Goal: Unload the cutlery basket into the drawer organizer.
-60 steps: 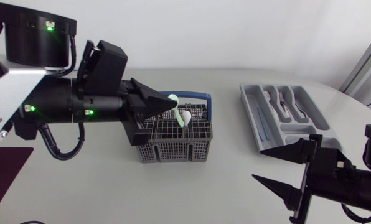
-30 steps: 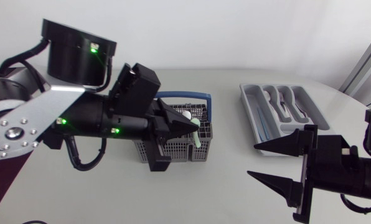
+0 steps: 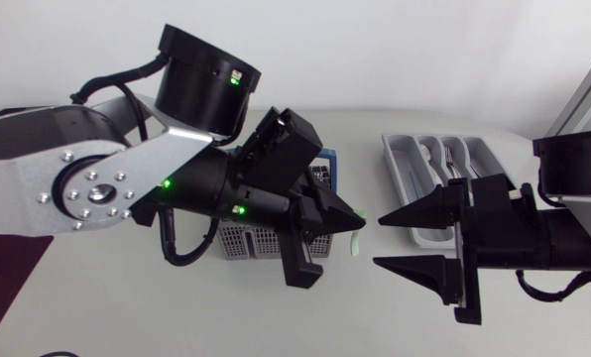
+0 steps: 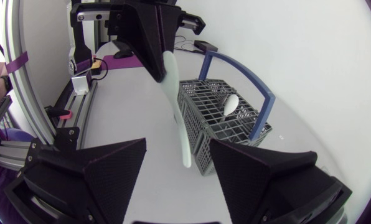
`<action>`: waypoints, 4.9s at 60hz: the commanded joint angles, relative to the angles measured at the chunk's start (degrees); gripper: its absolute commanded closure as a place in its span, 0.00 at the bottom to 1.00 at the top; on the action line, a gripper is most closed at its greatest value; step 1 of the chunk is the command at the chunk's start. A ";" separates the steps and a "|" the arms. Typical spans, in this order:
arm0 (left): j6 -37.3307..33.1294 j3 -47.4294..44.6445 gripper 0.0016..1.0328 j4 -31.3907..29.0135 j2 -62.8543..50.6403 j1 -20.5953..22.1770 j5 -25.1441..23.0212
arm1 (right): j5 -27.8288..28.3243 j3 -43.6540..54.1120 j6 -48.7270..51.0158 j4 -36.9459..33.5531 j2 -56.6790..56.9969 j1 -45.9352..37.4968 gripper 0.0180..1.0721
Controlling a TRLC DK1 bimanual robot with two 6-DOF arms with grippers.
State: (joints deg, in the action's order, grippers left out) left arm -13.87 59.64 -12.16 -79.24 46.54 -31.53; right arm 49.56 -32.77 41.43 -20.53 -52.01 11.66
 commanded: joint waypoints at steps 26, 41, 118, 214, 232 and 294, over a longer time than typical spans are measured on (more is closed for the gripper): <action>-1.60 6.90 0.97 -4.71 -4.69 -0.05 -5.39 | 2.38 -4.05 8.84 -3.55 -7.67 4.60 0.45; -2.92 8.21 0.97 -6.38 -6.45 -1.46 -6.88 | 3.00 -4.84 11.74 -4.95 -8.64 3.46 0.59; 4.11 9.18 0.05 1.44 -6.19 -12.27 5.78 | -0.43 -3.70 25.19 -14.36 -9.25 -14.30 0.95; -2.48 2.50 0.06 -7.96 -4.08 -13.85 19.40 | -34.71 6.14 56.92 45.76 -42.30 -37.50 0.82; -3.80 2.77 0.06 -8.23 -4.17 -13.59 20.28 | -35.50 6.93 56.22 47.43 -40.36 -37.41 0.24; -25.77 0.04 0.07 -7.08 -6.10 -10.95 23.97 | -22.14 4.47 18.25 15.88 -14.17 -23.09 0.12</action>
State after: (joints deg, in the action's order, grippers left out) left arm -37.30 61.32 -19.49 -84.38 35.40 -7.62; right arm 26.46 -27.44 64.90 -2.70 -68.36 -13.82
